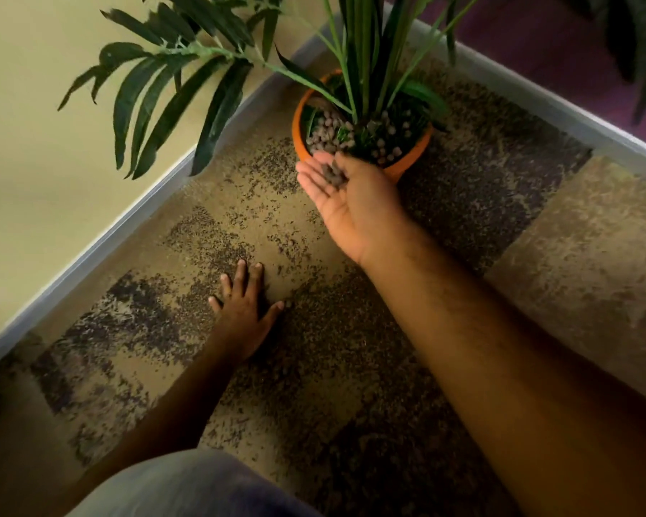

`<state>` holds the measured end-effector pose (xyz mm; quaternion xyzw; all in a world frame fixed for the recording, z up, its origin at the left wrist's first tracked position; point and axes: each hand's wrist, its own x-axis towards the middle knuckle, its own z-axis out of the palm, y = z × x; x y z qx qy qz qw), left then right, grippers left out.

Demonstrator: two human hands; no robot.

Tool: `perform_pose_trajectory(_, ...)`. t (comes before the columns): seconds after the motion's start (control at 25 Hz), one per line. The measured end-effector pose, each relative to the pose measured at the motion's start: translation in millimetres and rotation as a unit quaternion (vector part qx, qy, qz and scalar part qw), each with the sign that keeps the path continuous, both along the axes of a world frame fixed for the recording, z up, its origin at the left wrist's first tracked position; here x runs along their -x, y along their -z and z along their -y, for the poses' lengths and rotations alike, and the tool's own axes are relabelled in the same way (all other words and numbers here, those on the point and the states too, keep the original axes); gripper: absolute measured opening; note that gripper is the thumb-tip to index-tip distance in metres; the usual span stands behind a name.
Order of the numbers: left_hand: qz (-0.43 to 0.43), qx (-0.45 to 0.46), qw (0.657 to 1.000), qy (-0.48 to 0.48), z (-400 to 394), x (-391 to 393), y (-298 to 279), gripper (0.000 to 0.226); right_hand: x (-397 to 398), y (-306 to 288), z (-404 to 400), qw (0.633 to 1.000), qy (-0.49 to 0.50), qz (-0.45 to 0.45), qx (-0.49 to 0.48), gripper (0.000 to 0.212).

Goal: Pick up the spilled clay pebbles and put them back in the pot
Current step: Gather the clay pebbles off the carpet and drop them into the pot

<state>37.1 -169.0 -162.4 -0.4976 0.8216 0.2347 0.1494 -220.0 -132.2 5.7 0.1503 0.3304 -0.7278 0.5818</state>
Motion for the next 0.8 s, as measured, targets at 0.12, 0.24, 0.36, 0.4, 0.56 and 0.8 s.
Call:
perform_pose_trajectory(0.12, 0.006, 0.003, 1.0, 0.016, -1, -3, 10, 0.09, 9, -14, 20, 0.999, 0.039, 0.013, -0.001, 0.038)
perform_pose_trajectory(0.24, 0.011, -0.001, 1.0, 0.015, 5, -7, 16, 0.092, 10, -22, 31, 0.999, 0.049, -0.016, -0.004, 0.037)
perform_pose_trajectory(0.36, 0.001, -0.003, 1.0, 0.017, 7, -9, 21, 0.091, 7, -22, 37, 0.997, 0.074, -0.034, -0.015, 0.059)
perform_pose_trajectory(0.4, -0.004, -0.004, 1.0, 0.017, 7, -10, 22, 0.091, 5, -22, 37, 0.996, 0.07, -0.051, -0.016, 0.061)
perform_pose_trajectory(0.56, -0.004, -0.018, 1.0, 0.018, 11, -11, 18, 0.092, 3, -21, 34, 0.987, 0.016, -0.152, -0.042, 0.056)
perform_pose_trajectory(0.8, 0.005, -0.046, 0.999, 0.008, 17, -3, -2, 0.084, 6, 2, -2, 0.937, -0.117, -0.326, -0.048, 0.047)
